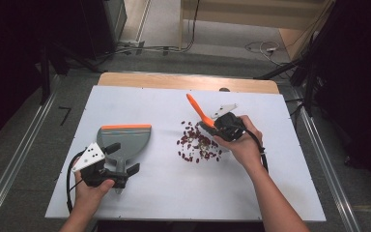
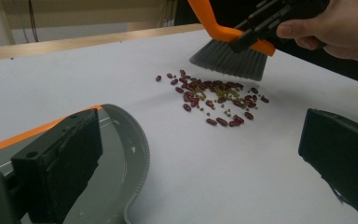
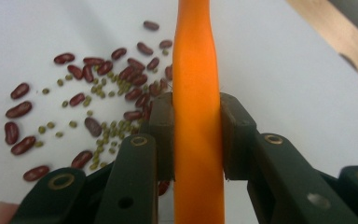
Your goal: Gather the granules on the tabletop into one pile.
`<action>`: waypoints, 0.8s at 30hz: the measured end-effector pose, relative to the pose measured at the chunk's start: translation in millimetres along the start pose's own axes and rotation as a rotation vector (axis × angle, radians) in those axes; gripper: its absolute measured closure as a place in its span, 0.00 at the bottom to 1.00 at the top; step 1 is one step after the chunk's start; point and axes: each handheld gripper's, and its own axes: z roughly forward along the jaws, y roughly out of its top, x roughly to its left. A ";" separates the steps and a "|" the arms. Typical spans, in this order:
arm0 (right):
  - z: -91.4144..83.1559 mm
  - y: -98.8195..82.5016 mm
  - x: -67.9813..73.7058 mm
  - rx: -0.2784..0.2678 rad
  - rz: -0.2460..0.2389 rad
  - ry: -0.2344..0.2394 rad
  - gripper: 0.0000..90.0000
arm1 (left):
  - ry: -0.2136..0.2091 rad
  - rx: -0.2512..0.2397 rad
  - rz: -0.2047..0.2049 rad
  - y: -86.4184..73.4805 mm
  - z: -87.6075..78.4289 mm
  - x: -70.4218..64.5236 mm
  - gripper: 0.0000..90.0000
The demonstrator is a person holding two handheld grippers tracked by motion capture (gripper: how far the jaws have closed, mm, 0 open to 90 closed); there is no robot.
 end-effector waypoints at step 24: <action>66.7 56.9 16.4 0.013 -0.286 -0.002 0.77 | 0.016 -0.016 -0.015 -1.5 -10.2 7.7 0.00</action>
